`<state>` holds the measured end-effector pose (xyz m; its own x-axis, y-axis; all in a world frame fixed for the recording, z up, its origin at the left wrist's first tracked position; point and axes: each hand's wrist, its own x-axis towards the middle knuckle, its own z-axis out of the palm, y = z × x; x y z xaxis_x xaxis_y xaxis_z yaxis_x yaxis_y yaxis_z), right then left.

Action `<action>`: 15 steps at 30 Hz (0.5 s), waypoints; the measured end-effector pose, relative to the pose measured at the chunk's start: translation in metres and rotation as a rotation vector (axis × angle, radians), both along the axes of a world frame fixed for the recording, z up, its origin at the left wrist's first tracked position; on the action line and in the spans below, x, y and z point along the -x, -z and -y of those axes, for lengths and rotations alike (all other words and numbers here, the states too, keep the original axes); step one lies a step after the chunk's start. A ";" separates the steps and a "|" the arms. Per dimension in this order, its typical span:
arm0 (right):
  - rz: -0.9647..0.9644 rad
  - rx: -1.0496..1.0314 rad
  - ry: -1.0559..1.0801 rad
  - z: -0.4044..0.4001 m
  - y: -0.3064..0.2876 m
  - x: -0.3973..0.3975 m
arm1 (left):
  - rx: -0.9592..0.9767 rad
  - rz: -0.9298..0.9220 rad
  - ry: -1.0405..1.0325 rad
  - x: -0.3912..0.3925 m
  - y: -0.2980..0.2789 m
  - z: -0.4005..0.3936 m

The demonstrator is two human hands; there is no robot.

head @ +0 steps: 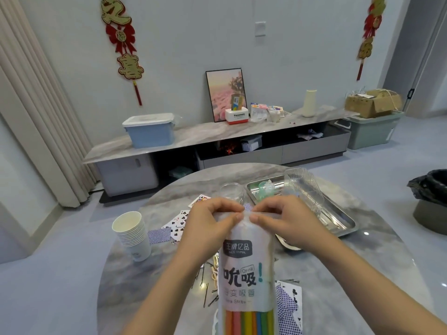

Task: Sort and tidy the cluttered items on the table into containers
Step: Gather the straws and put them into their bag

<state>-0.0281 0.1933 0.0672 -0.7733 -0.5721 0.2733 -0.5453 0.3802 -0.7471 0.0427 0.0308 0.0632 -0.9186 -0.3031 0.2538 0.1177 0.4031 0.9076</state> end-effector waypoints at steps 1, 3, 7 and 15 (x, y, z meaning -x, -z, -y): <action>0.004 -0.002 -0.002 0.001 0.001 0.000 | -0.009 0.009 0.013 0.000 0.001 0.001; 0.013 0.001 0.002 0.001 0.001 -0.001 | -0.069 0.052 0.043 0.000 0.002 0.004; 0.096 0.041 0.002 -0.001 0.000 -0.003 | -0.186 0.213 0.104 -0.002 0.005 0.013; 0.058 -0.101 -0.011 -0.004 0.002 -0.005 | -0.194 0.297 0.122 -0.007 0.011 0.019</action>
<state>-0.0232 0.1977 0.0649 -0.7798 -0.6027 0.1692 -0.5070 0.4495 -0.7354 0.0494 0.0120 0.0523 -0.9759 -0.2029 -0.0800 -0.1251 0.2199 0.9675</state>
